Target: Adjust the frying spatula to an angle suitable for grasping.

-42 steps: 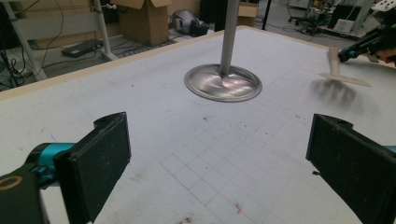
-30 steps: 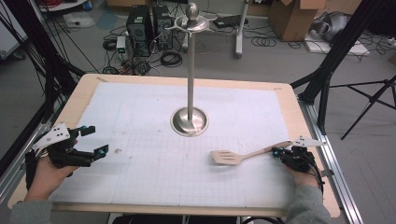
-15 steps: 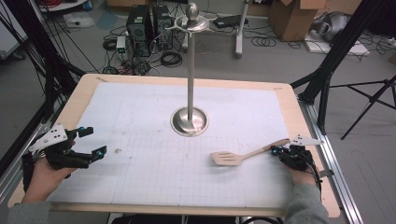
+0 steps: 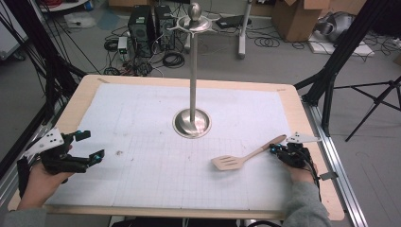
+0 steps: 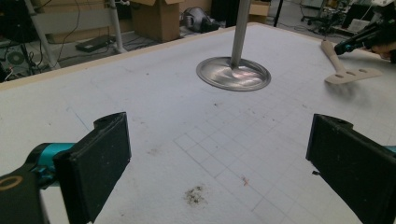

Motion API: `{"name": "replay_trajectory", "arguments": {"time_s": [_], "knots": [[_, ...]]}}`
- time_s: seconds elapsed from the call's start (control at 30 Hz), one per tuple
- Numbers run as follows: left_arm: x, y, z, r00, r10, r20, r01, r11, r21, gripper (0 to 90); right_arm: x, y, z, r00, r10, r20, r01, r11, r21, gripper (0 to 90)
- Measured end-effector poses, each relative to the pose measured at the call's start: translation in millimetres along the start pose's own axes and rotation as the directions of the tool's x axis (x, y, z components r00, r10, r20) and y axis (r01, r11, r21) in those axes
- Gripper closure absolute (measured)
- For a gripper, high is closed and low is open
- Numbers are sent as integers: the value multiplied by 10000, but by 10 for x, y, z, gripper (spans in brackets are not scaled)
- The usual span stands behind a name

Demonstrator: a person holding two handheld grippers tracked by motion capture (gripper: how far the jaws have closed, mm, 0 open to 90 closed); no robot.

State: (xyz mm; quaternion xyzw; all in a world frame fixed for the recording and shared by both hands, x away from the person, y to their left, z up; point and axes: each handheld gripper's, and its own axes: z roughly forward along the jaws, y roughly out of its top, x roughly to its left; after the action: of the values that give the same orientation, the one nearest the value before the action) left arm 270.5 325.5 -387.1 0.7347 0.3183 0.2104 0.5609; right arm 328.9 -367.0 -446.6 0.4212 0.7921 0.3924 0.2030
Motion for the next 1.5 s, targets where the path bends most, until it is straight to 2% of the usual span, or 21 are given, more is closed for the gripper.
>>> {"name": "replay_trajectory", "arguments": {"time_s": [0.13,0.37,0.53,0.6,0.63,0.7,0.97,1.07,1.27,1.3,1.37,1.5], "knots": [[-6,3,-36,9999,61,-83,-62,9999,-105,69,30,45,57,9995,-262,201,262,9997,-6,900],[-13,-17,-62,9999,67,-114,-68,10000,-28,69,84,128,162,9991,-323,259,322,9995,33,900],[4,-23,-69,9999,-22,-160,21,10000,-51,69,94,131,165,9985,-461,305,462,9989,-18,900],[4,-21,-55,9999,-22,-115,21,10000,-45,69,98,137,146,9996,-198,176,204,9993,-308,900],[4,-19,-52,10000,-8,-95,7,10000,-37,69,105,150,122,10000,-61,38,63,9980,-627,900],[5,-18,-45,9999,-21,-106,20,10000,-40,69,131,171,91,9998,-103,-179,85,9955,-940,900],[7,-26,-52,9999,-50,-133,50,10000,-8,69,247,233,131,9953,-392,-884,322,9963,-796,900],[11,-30,-55,9999,-60,-131,60,10000,-2,69,326,283,173,9906,-646,-1204,554,9954,-782,900],[12,-32,-73,9999,-34,-160,34,10000,-33,69,490,384,256,9713,-1314,-1982,1179,9899,-788,900],[12,-32,-73,9999,-34,-160,34,10000,-33,69,490,384,256,9713,-1314,-1982,1179,9899,-788,900],[16,-37,-81,9998,-84,-159,84,10000,-25,69,557,414,307,9615,-1585,-2245,1469,9868,-677,900],[21,-46,-86,9998,-106,-174,106,9999,-3,69,634,430,383,9514,-1863,-2453,1828,9825,-369,900]]}}
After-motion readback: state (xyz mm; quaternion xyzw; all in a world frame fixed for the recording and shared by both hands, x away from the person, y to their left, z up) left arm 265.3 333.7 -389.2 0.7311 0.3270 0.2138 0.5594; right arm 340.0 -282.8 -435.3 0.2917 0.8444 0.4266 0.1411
